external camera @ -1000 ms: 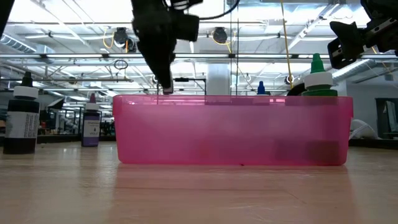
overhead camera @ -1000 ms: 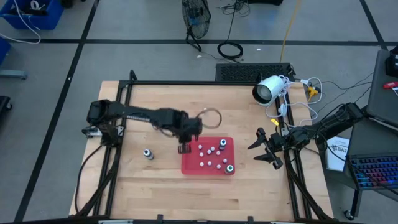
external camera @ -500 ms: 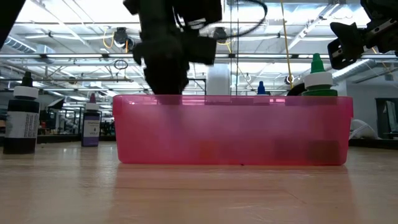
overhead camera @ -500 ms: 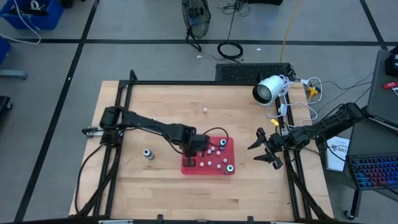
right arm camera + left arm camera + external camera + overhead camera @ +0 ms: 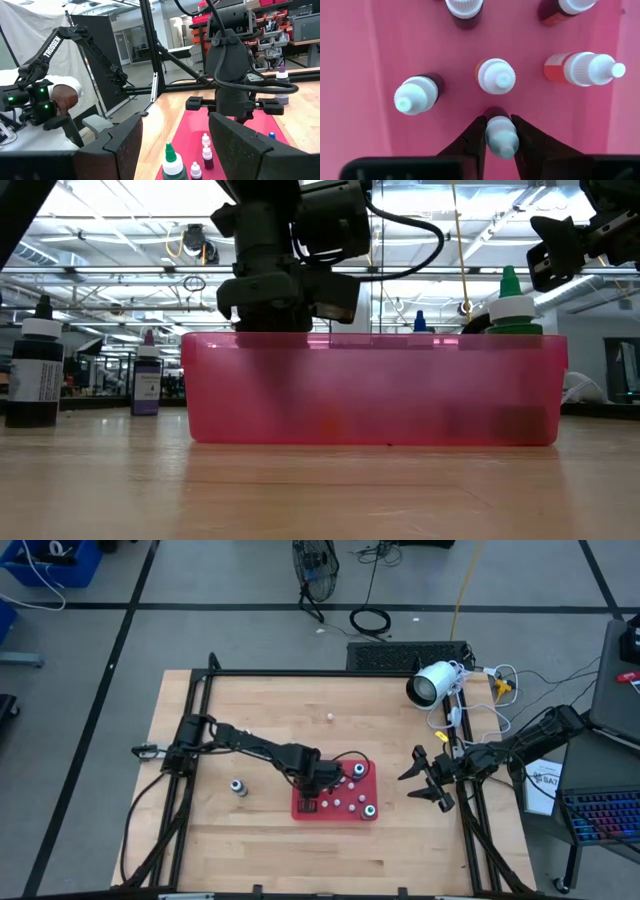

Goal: Pick & Place food coloring
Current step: Put the small black food coloring bottle into the pink bin, then put the small orange food coloring bottle into the pink bin

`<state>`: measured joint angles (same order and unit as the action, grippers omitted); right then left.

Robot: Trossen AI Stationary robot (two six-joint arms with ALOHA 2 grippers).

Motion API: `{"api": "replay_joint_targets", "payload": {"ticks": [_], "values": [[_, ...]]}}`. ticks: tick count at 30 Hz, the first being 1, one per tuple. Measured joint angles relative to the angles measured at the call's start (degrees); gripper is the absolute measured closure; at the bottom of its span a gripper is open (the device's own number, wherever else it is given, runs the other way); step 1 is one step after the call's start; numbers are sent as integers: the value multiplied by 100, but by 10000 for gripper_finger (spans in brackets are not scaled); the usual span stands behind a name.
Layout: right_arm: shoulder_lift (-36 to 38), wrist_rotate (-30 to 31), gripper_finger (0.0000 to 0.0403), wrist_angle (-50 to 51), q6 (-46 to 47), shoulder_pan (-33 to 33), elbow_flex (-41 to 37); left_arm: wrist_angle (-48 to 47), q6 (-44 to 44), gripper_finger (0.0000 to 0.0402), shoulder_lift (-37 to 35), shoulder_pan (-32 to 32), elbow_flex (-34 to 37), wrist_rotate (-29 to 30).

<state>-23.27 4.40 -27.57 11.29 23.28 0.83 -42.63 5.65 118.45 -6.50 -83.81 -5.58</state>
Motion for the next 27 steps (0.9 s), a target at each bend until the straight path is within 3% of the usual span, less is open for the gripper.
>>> {"api": "replay_joint_targets", "payload": {"ticks": [8, 15, 19, 24, 27], "values": [[0, 0, 187, 0, 0, 0, 0, -83, 83, 242, -17, 9, 4, 2], [0, 0, 184, 2, 0, -1, -1, -336, 201, 202, -513, 11, 13, 28], [0, 0, 187, 0, 0, -1, 1, -504, 133, 196, -1160, 11, 13, 558], [1, 0, 186, 2, 0, 1, 1, -239, -374, 195, -1875, 277, 6, 2039], [2, 0, 185, 2, 0, -1, 1, -191, -703, 195, -2013, 892, -4, 1713]]}}
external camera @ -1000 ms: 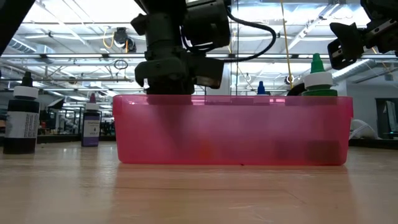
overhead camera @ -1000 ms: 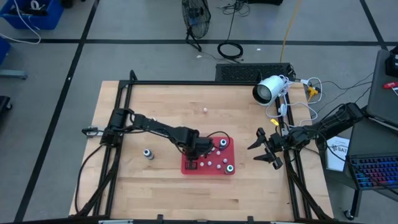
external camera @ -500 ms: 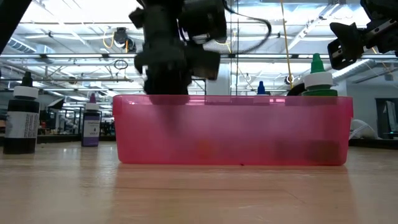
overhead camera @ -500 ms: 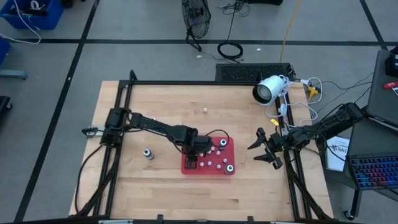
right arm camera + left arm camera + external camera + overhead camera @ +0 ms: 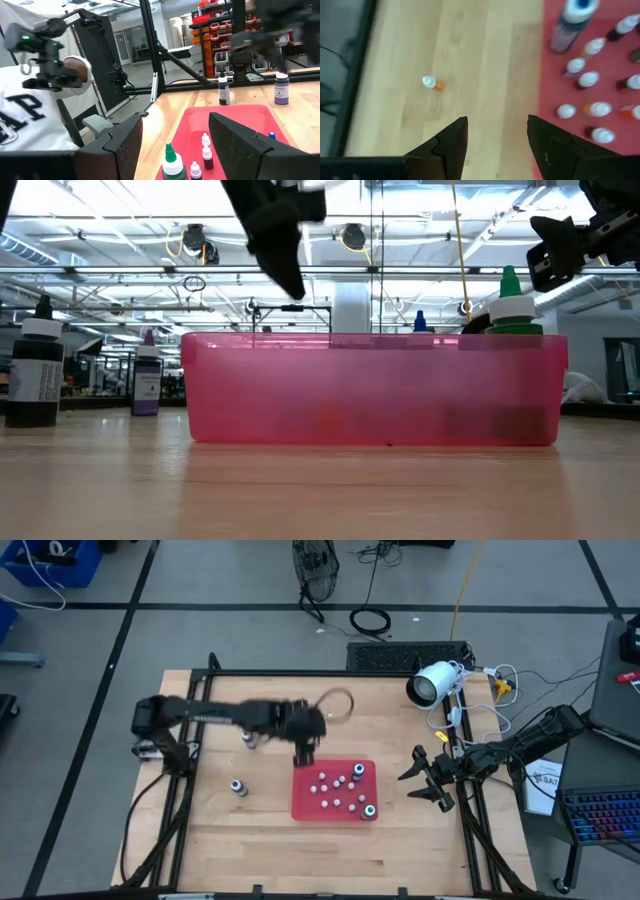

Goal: Pick & Place food coloring
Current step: Put the small orange food coloring bottle into the pink bin

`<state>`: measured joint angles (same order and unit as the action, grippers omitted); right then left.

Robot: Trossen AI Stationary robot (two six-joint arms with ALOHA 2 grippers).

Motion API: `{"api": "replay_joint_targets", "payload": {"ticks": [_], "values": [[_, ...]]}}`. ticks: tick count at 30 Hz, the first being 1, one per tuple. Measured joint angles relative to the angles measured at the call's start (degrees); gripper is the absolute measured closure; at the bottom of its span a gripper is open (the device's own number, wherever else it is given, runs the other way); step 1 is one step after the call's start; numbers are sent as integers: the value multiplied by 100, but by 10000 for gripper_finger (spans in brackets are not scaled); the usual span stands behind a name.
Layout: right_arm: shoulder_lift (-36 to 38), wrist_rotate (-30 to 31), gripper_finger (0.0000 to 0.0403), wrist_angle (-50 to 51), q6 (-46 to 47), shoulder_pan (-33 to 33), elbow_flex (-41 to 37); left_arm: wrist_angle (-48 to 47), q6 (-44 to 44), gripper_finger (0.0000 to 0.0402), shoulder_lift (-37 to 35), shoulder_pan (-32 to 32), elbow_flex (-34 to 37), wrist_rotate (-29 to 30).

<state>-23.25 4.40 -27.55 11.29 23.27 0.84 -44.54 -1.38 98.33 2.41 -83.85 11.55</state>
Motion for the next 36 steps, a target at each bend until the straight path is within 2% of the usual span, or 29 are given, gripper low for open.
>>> {"api": "replay_joint_targets", "payload": {"ticks": [3, 8, 15, 18, 29, 36], "values": [[-2, 0, 187, -2, 0, 0, -2, 9, -396, 195, 159, 644, 2, -554], [0, 0, 186, -4, 0, 0, -2, -367, -865, 195, 893, 1360, -579, -642], [-2, 0, 185, -2, 0, 1, -2, -1036, -1573, 195, 2127, 1554, -2058, -680], [0, 0, 187, -2, 0, 0, 0, -1271, -1776, 195, 2500, 1602, -2426, -742], [-2, 0, 188, 0, -2, 1, 0, -1087, -2213, 195, 3009, 1771, -2500, -1274], [0, 0, 184, -2, 0, 0, 0, -812, -2298, 195, 3137, 1815, -2500, -1264]]}}
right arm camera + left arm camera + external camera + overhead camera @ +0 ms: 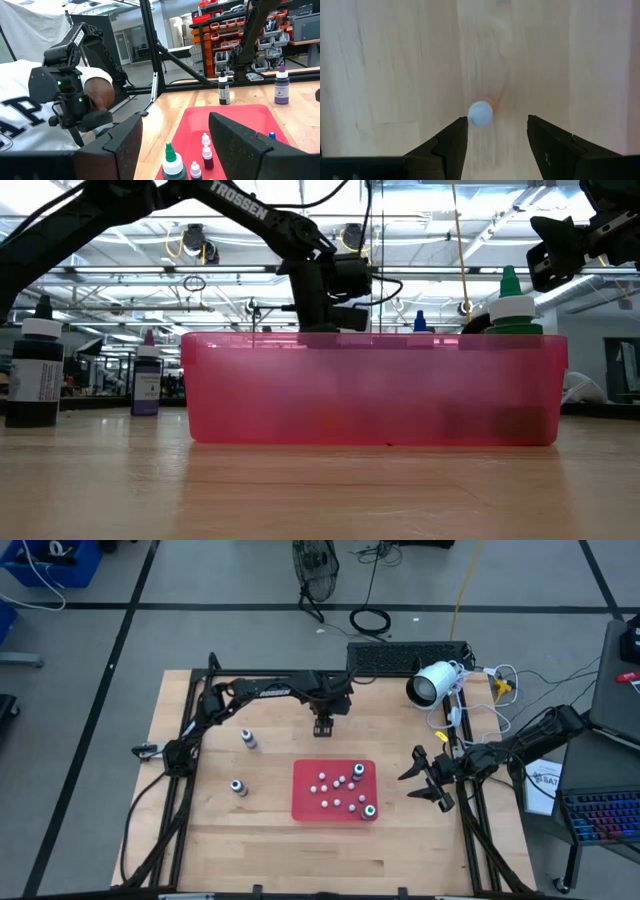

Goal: Pick & Place food coloring
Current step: Put the small orange food coloring bottle into the pink bin

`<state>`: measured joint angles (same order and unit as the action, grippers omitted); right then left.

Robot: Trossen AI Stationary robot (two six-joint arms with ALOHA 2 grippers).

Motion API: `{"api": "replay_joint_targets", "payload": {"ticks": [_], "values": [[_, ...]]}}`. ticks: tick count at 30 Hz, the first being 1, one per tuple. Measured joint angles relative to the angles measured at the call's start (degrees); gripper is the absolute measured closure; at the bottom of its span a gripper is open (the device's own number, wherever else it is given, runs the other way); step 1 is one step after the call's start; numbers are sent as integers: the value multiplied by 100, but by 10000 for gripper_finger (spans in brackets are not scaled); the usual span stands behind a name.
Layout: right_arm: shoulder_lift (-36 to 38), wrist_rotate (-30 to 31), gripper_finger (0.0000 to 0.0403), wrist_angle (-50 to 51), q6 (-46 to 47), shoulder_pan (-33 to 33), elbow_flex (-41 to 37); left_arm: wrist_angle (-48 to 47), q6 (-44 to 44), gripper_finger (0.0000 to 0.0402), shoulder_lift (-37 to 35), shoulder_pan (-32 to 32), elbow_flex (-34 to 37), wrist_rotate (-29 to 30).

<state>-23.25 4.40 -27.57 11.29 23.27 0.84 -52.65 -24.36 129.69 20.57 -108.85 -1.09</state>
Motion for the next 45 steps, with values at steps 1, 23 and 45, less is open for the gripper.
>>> {"api": "replay_joint_targets", "payload": {"ticks": [1, 23, 45], "values": [[-2, 0, 184, 2, 0, 2, 0, 1, -23, 195, 9, 6, -1, 7], [-2, 0, 184, 1, 0, 1, -1, 154, -103, 263, 142, 43, 2, -47], [0, 0, 186, 2, 0, 2, -1, -184, 71, 352, -315, -174, -3, 281]]}}
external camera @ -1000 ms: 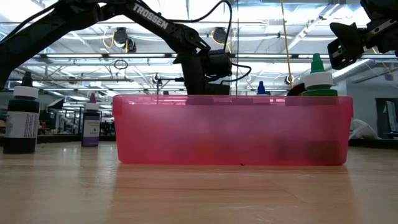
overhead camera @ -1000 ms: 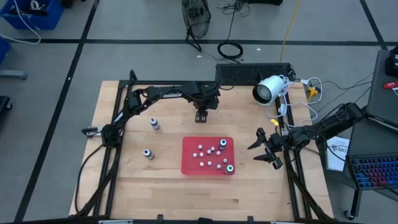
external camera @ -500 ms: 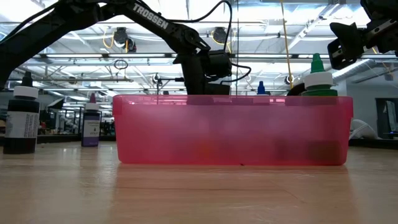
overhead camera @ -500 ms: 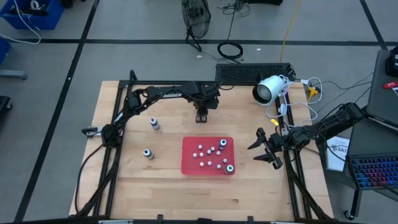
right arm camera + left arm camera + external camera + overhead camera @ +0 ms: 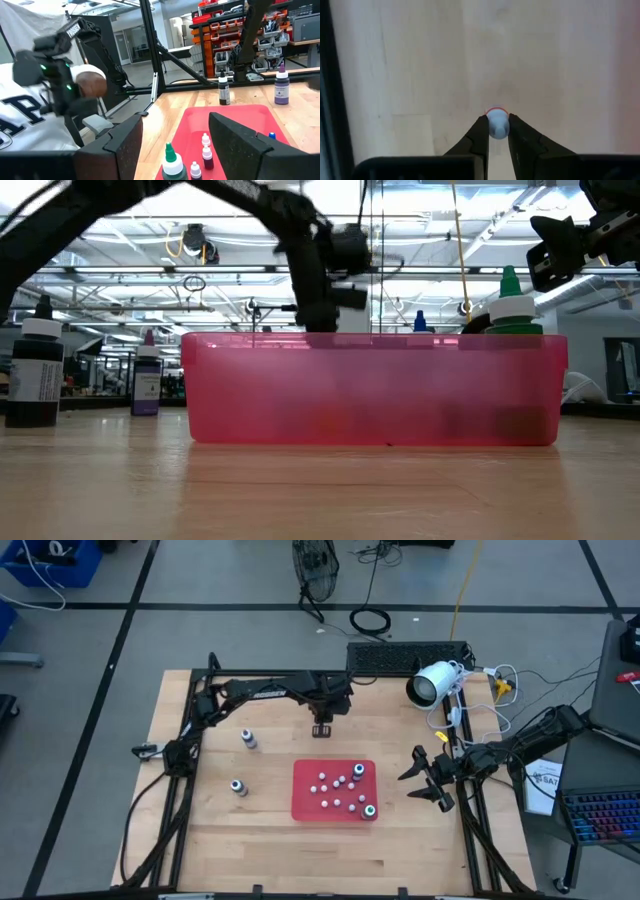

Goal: Pick & Place food coloring
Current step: Put the small orange food coloring bottle into the pink bin

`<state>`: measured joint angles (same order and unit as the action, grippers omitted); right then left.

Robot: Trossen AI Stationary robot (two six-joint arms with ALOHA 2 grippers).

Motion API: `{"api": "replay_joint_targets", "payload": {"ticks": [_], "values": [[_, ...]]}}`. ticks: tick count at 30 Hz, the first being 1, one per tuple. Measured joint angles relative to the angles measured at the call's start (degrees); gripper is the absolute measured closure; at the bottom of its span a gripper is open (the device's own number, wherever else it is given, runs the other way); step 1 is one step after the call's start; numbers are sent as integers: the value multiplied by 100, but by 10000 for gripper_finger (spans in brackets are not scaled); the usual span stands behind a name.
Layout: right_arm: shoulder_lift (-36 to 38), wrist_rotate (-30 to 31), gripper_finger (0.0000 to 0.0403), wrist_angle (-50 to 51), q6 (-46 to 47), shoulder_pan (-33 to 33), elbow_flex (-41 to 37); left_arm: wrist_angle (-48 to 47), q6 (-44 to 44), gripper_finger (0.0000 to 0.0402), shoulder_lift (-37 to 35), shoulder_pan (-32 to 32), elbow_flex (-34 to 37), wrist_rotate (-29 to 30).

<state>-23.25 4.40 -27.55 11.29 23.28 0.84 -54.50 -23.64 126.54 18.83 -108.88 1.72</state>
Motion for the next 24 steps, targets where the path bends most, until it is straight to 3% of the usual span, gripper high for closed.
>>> {"api": "replay_joint_targets", "payload": {"ticks": [6, 13, 19, 24], "values": [[1, 0, 184, -2, 0, -1, -1, -829, 131, 352, -705, -690, -7, -5], [-2, 0, 187, 0, 0, 1, 0, -1465, 527, 352, -1364, -2055, -7, -33], [-2, 0, 187, -1, 0, -2, 1, -1146, 1043, 352, -1456, -3141, 70, 4], [1, 0, 187, 0, 0, -2, -2, -242, 1399, 352, -1457, -3551, 835, 9]]}}
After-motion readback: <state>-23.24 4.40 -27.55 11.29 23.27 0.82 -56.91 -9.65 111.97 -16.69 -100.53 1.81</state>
